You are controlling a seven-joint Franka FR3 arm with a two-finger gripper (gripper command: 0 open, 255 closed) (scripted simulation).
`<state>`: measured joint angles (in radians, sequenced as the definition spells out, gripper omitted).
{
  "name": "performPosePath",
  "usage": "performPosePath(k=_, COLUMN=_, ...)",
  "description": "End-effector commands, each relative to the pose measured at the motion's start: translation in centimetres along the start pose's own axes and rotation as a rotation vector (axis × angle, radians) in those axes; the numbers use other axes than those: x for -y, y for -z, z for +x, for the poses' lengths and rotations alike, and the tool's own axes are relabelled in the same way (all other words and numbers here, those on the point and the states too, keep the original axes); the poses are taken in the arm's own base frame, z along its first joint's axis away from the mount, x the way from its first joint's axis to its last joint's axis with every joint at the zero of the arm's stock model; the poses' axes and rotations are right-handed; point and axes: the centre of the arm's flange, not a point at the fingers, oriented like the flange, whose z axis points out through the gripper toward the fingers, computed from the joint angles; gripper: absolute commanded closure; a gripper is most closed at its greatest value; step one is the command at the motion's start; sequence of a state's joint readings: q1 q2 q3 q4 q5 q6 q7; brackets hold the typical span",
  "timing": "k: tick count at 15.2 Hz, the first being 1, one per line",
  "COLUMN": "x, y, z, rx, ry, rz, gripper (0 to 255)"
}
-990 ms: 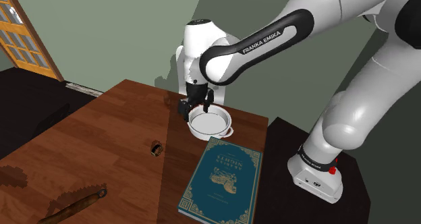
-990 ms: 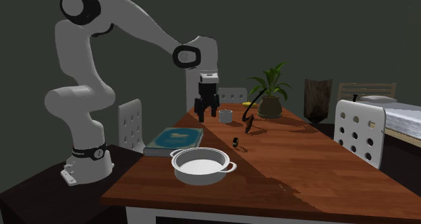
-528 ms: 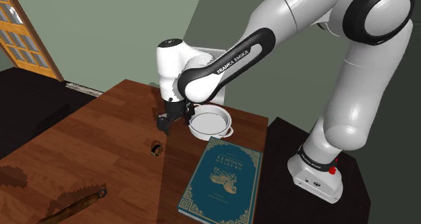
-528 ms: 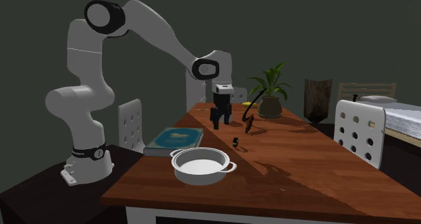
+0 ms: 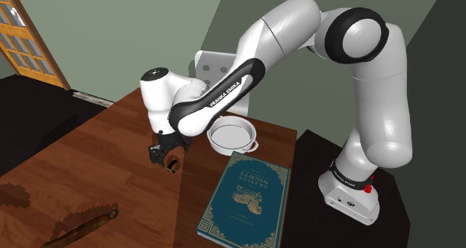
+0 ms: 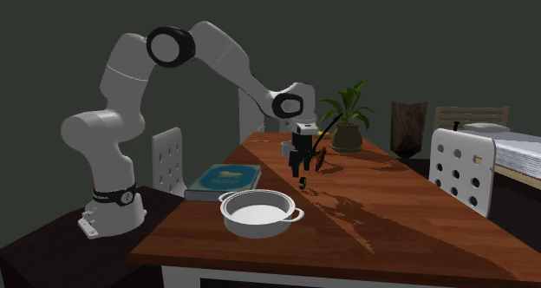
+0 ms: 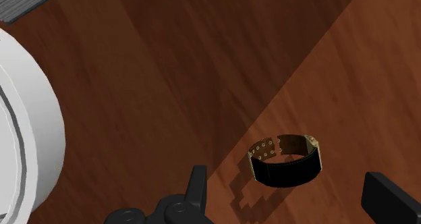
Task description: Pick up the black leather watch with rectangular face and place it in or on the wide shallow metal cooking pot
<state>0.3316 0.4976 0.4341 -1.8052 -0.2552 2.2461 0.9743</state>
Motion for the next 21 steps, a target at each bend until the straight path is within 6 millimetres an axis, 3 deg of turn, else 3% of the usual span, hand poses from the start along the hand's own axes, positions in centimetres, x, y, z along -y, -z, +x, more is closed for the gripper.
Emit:
performPosePath(k=1, x=1.0, y=-1.2, z=0.3, rx=-0.002, ry=0.000, rz=-0.003, gripper=0)
performPosePath(k=8, x=1.0, y=-4.7, z=0.3, rx=-0.002, ry=0.000, rz=-0.003, gripper=0)
performPosePath(k=15, x=1.0, y=-4.7, z=0.3, rx=-0.002, ry=0.000, rz=-0.003, gripper=0)
performPosePath(k=16, x=1.0, y=-4.7, z=0.3, rx=-0.002, ry=0.000, rz=-0.003, gripper=255)
performPosePath(k=21, x=1.0, y=-4.7, z=0.3, rx=-0.002, ry=0.000, rz=-0.003, gripper=255)
